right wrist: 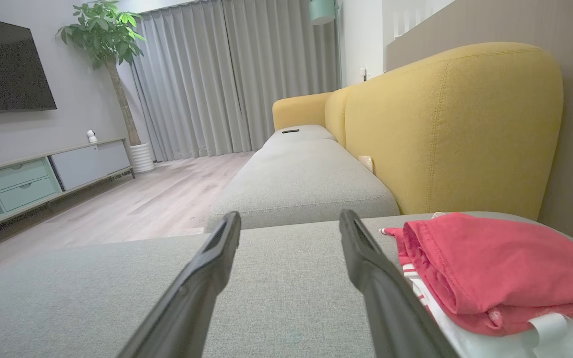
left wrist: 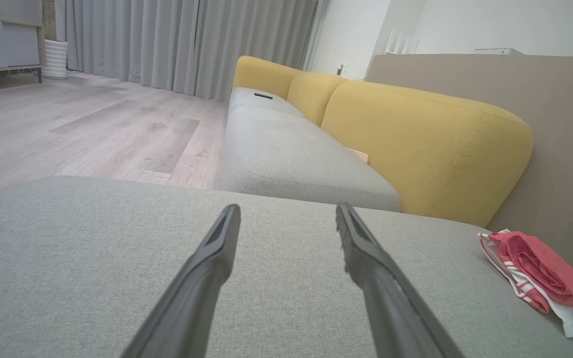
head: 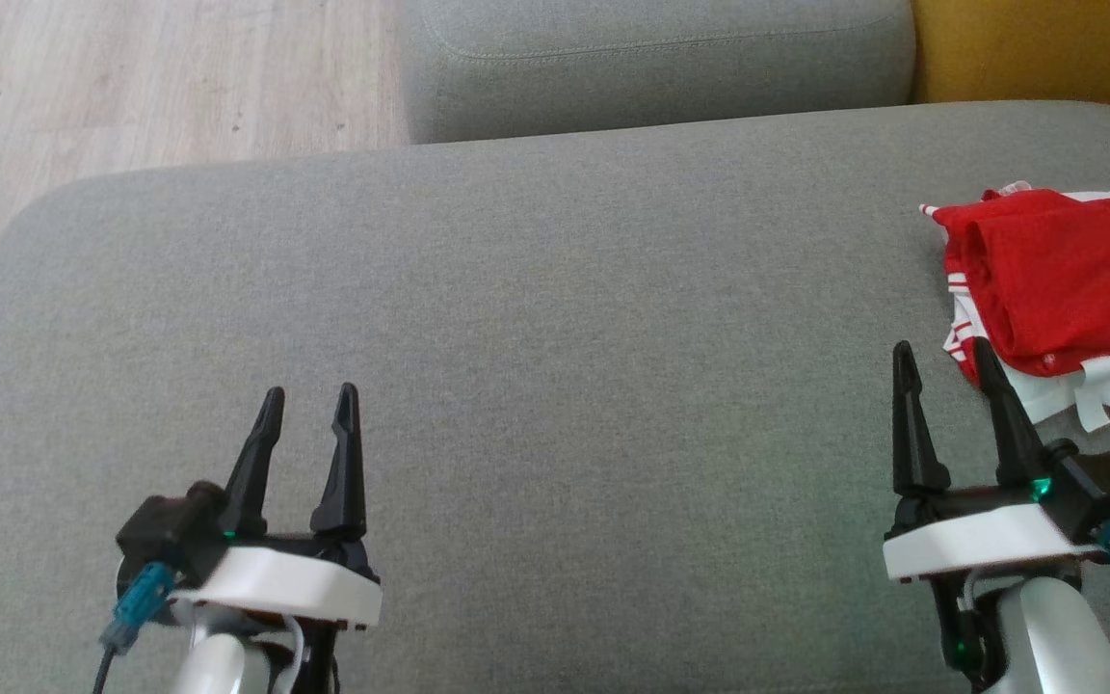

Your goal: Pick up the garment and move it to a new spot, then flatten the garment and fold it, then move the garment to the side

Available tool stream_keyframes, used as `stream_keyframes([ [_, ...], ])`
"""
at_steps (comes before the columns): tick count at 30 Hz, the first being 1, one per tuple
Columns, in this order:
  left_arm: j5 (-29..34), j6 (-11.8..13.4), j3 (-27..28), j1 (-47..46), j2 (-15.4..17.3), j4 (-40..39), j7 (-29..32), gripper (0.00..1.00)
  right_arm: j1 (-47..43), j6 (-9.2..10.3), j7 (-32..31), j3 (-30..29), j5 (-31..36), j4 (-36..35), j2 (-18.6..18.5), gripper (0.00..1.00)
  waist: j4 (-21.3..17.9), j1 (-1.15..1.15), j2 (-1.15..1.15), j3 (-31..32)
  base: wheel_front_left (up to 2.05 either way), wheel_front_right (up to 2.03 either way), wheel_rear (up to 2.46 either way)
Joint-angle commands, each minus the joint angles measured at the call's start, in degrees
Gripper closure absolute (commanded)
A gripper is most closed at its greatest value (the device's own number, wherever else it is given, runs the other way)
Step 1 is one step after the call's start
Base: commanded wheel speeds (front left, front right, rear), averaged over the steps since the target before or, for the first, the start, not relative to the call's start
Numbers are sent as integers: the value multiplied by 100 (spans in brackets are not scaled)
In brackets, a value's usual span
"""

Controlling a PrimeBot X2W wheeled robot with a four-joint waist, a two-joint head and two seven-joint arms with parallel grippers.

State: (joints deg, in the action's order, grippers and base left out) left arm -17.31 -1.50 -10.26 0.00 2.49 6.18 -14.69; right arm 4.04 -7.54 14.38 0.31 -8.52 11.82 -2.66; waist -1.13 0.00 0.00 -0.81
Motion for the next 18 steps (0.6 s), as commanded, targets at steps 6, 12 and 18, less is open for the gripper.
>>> stream_keyframes([
  [6,5,78,239,-132,39,-186,-31,0,157,5,62,165,-49,-184,-22,0,-9,0,0,5,0,0,0],
  [12,-3,120,277,-130,39,-181,-31,0,164,5,62,143,-74,-135,-22,0,-9,0,0,1,0,0,0],
  [18,-97,152,21,30,-8,275,6,100,-36,0,-9,2,-59,219,8,100,-11,0,0,0,0,0,0],
])
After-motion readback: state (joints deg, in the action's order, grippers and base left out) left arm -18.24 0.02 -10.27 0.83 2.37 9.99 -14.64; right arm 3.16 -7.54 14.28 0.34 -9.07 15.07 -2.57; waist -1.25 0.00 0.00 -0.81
